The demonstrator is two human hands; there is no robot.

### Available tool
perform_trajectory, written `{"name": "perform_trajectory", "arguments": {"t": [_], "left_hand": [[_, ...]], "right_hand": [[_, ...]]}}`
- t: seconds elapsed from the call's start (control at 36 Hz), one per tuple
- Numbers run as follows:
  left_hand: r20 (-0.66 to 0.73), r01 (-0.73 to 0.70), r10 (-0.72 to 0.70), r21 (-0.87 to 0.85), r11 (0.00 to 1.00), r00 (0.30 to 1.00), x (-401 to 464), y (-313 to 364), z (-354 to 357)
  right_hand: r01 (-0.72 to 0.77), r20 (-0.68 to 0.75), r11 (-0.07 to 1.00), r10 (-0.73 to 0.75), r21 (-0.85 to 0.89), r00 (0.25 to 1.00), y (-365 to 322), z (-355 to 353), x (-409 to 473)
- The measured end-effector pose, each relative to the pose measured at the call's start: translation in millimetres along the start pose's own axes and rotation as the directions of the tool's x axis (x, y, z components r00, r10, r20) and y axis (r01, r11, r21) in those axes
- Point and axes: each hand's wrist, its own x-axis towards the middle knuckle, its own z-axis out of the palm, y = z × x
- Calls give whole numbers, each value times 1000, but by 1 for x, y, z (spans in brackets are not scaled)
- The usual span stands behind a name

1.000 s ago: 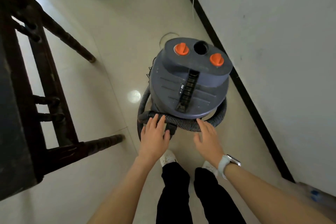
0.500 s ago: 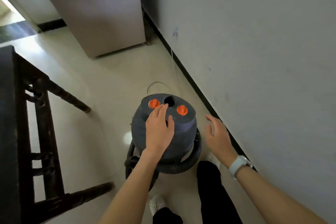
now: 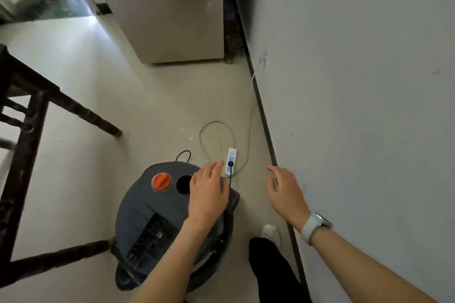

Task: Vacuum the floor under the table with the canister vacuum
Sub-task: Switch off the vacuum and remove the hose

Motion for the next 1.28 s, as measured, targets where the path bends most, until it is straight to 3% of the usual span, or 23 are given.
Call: {"name": "perform_trajectory", "arguments": {"t": [0.19, 0.36, 0.64, 0.78, 0.97, 1.28], "left_hand": [[4, 37, -38, 110, 993, 999, 29, 28, 38], [75, 179, -191, 140, 974, 979, 51, 3, 35], [199, 256, -280, 139, 957, 939, 160, -40, 79], [356, 409, -420, 112, 906, 835, 207, -77, 163], [499, 696, -608, 12, 717, 618, 251, -155, 318], [578, 837, -688, 16, 548, 439, 272, -230, 508]], "right_hand": [[38, 169, 992, -18, -119, 985, 36, -16, 61], [48, 297, 970, 25, -236, 954, 34, -7, 99], [110, 387, 952, 10, -287, 922, 46, 37, 203], [227, 562, 889, 41, -399, 826, 104, 111, 268], [508, 762, 734, 19, -451, 648, 208, 245, 365], [817, 869, 354, -24, -455, 494, 308, 388, 458]]}}
